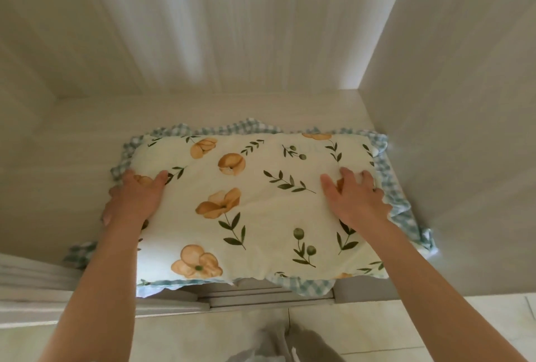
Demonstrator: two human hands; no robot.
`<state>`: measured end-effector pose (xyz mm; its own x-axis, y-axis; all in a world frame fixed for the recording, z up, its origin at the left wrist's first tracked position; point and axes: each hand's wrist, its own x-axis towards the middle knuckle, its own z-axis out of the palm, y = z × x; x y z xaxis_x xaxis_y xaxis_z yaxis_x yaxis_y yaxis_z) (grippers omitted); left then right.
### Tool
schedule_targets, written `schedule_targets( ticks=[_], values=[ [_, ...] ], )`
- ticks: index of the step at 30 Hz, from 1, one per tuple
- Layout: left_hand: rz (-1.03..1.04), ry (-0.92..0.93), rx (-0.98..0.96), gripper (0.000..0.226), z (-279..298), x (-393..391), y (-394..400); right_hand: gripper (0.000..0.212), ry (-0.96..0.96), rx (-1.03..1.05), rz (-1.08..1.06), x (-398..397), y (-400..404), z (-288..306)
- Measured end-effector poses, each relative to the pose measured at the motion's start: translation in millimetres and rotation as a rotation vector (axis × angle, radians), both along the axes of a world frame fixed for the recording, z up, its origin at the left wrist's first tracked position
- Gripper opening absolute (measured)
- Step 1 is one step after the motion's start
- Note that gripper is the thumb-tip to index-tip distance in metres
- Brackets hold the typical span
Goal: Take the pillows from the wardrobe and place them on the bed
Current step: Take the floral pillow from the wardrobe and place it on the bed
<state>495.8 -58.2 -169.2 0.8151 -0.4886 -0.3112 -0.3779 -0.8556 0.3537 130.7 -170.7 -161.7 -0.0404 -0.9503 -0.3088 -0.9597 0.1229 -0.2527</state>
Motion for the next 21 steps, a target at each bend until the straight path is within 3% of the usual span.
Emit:
schedule_targets(
  ticks=[7, 14, 21],
  values=[
    [-0.024, -0.084, 0.076, 0.091, -3.5, -6.9, -7.2, 0.088, 0.079, 0.034, -0.105, -6.1, -10.1, -13.6],
    [-0.014, -0.272, -0.172, 0.061, 1.9, -49.9, 18.2, 0.090, 0.136, 0.025, -0.001, -26.6, -19.1, -13.6],
    [0.084, -0.412, -0.274, 0.042, 12.6, -112.3, 65.0, 0.057, 0.135, -0.079, 0.128, -50.7, -17.0, -10.0]
  ],
)
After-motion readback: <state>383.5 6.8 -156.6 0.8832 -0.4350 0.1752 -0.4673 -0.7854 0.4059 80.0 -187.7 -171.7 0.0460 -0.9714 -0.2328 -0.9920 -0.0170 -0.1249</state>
